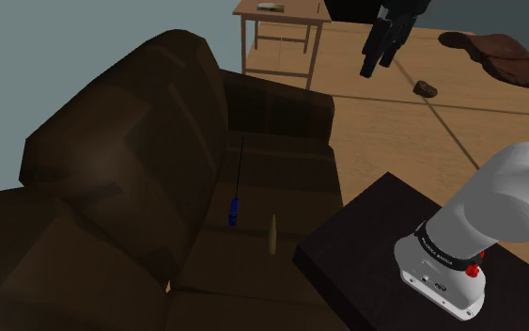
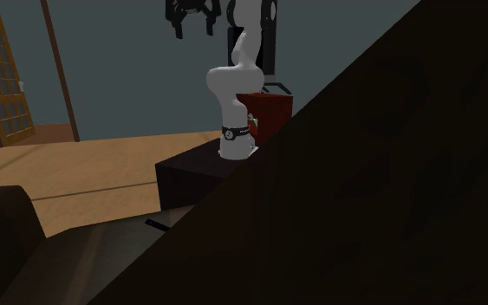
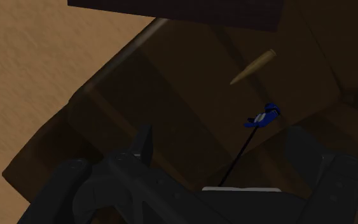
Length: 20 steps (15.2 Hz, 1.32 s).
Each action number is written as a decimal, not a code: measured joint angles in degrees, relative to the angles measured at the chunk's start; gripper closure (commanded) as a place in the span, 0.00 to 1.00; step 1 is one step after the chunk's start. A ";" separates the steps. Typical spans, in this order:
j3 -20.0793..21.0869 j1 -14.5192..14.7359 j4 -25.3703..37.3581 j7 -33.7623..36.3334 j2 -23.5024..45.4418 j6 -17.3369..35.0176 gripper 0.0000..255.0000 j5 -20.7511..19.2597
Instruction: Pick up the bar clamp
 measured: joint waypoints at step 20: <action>20.42 -1.29 -11.61 27.24 20.56 33.71 0.00 3.95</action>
